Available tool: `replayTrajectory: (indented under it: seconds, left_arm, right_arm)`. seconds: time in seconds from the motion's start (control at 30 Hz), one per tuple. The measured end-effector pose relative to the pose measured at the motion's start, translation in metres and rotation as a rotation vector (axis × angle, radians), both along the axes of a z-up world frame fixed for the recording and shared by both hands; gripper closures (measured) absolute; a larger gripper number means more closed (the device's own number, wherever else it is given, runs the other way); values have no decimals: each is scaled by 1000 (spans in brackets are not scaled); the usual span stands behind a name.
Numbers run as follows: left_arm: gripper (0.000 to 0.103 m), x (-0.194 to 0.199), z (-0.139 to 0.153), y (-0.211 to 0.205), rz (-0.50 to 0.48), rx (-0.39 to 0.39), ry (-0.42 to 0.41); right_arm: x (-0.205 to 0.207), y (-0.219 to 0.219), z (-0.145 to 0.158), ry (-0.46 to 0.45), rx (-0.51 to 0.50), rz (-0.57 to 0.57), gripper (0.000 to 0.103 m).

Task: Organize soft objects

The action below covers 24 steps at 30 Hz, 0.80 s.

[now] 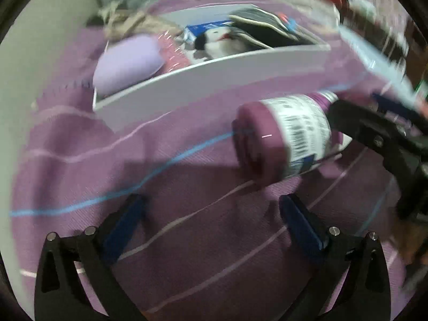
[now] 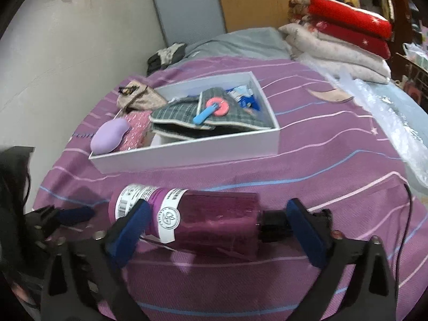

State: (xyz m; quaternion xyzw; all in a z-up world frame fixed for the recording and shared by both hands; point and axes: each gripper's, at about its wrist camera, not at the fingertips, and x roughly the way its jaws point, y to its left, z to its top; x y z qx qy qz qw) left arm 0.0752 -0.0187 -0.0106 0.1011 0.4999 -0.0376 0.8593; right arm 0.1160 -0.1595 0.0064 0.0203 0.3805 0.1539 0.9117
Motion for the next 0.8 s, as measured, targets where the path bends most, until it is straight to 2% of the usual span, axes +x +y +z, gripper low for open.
replayTrajectory:
  seconds: [0.03, 0.1, 0.3, 0.8]
  left_arm:
    - [0, -3, 1, -8, -10, 52, -18]
    - [0, -6, 0, -15, -17, 84, -30]
    - [0, -4, -1, -6, -4, 10, -3]
    - [0, 0, -1, -2, 3, 2, -14]
  right_arm:
    - [-1, 3, 0, -5, -20, 3, 0]
    - [-1, 3, 0, -6, -21, 4, 0]
    - [0, 1, -1, -2, -15, 2, 0]
    - [0, 1, -1, -2, -15, 3, 0]
